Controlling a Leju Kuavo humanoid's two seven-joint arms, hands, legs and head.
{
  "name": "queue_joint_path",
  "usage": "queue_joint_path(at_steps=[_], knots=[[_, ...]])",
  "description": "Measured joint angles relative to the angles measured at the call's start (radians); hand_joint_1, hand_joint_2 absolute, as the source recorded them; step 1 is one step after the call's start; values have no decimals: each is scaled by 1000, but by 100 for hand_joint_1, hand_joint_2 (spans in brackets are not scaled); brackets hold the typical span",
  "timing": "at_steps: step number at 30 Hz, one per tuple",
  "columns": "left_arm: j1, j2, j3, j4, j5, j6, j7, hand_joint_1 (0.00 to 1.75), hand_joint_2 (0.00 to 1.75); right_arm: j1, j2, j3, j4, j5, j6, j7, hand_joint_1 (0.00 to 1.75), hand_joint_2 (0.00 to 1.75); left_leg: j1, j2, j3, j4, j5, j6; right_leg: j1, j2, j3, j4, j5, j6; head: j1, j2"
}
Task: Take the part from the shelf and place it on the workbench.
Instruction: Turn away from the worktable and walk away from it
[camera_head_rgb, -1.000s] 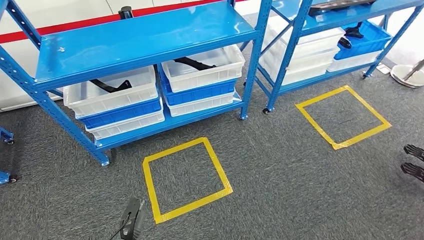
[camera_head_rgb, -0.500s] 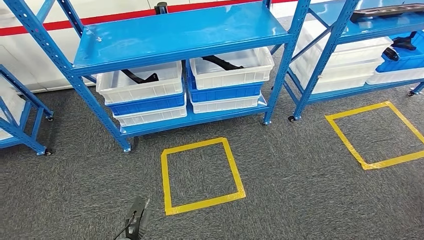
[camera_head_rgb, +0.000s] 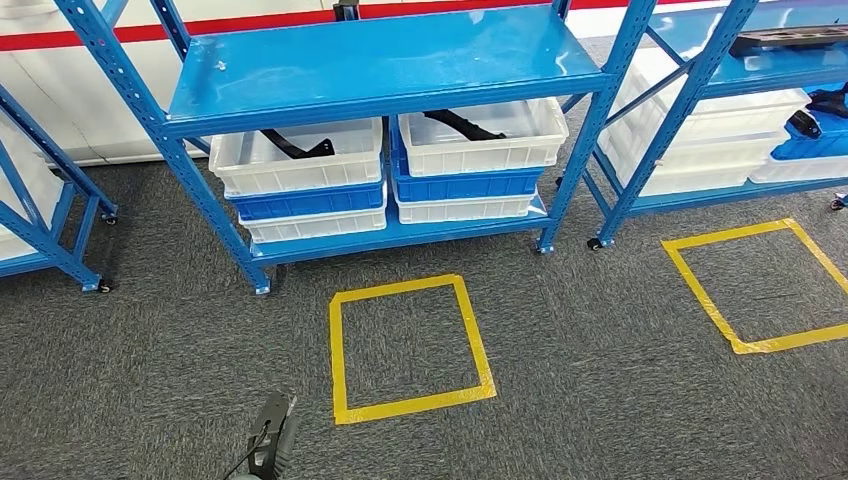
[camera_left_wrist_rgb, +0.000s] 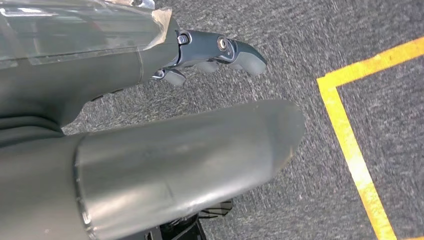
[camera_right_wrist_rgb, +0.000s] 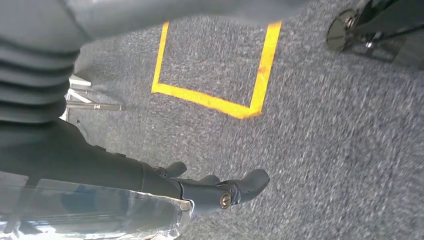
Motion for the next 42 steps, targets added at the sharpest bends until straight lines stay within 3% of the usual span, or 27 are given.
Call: queue_joint_path(at_steps=[5,11,13,15,17,19,20,22,23,25,29,30,32,34,35,36,38,40,42], knots=[[0,-3,0,-1,-4,2,4,0,0,3,-1,-4,0,-2,-4,-9,0,0,-5,0,-1,2,-2,10,-5,0,7,-7,5,10,0,0],[0,-2,0,-6,-4,3,6,0,0,3,1,-10,0,-1,-8,-16,0,0,-11,-1,-2,5,-7,31,-13,-1,12,-15,8,24,-1,0],[0,-3,0,-9,-4,5,6,0,0,3,0,-11,0,-1,-10,-16,0,0,-5,-4,8,-14,2,42,-9,-1,12,-13,4,29,-1,0],[-1,-5,0,-13,-4,5,6,0,0,3,-1,-13,0,-1,-13,-17,0,0,3,-6,20,-34,12,52,-6,7,-16,50,-29,25,2,0],[-1,-8,0,-14,-4,5,6,0,0,4,0,-15,0,-1,-14,-17,0,0,4,-9,22,-37,14,55,-9,17,-80,178,-80,18,7,0],[2,-9,0,-14,-4,6,6,0,0,5,-1,-16,0,-1,-14,-17,0,0,5,-14,21,-36,13,53,-12,20,-123,255,-98,26,10,0],[3,-10,0,-14,-4,6,6,0,0,7,-2,-16,0,-1,-14,-17,0,0,6,-17,22,-35,12,50,-15,20,-117,237,-83,36,10,0],[3,-11,0,-14,-4,7,6,0,0,8,-4,-16,0,-1,-14,-16,0,0,11,-24,23,-28,6,39,-23,20,-57,105,-25,59,12,0],[3,-11,0,-14,-4,7,6,0,0,9,-4,-16,1,-1,-14,-16,0,0,10,-26,22,-22,2,31,-25,21,-28,43,-2,64,14,0],[3,-11,0,-15,-4,8,6,0,0,7,-3,-17,1,0,-14,-16,0,0,7,-28,20,-13,-5,17,-24,24,-2,-9,14,52,16,0],[3,-11,0,-17,-5,12,6,0,0,7,-3,-17,0,3,-14,-16,0,0,13,-23,10,10,-23,0,-25,24,1,-8,14,18,10,0],[3,-11,0,-18,-5,12,6,0,0,8,-4,-17,0,5,-14,-16,0,0,14,-20,-8,48,-45,-5,-27,24,3,-9,13,11,8,0],[4,-11,0,-19,-6,13,6,0,0,8,-5,-17,0,8,-14,-15,0,0,15,-15,-76,179,-104,-11,-24,22,6,-9,9,2,5,0],[7,-12,0,-19,-6,12,6,0,0,8,-5,-17,0,11,-14,-15,0,0,15,-15,-134,274,-125,-12,-21,22,10,-9,5,-4,4,0],[9,-12,0,-19,-6,12,6,0,0,8,-5,-17,0,11,-14,-15,0,0,15,-15,-139,270,-105,-10,-20,22,15,-9,2,-5,4,0],[9,-12,0,-19,-6,11,6,0,0,8,-5,-17,0,11,-14,-15,0,0,15,-15,-123,226,-69,-6,-19,22,20,-9,-1,-6,4,0],[8,-12,0,-21,-6,10,6,0,0,8,-5,-17,0,11,-14,-15,0,0,12,-10,-62,91,3,5,-17,23,29,-9,-10,-1,4,0],[6,-12,0,-24,-6,9,6,0,0,8,-5,-17,0,11,-15,-15,0,0,7,-7,-26,13,22,12,-12,23,32,-9,-19,9,3,0],[5,-13,0,-25,-7,9,7,0,0,8,-5,-17,0,11,-15,-15,0,0,1,-10,-21,2,13,17,-10,21,33,-16,-23,20,2,0]])
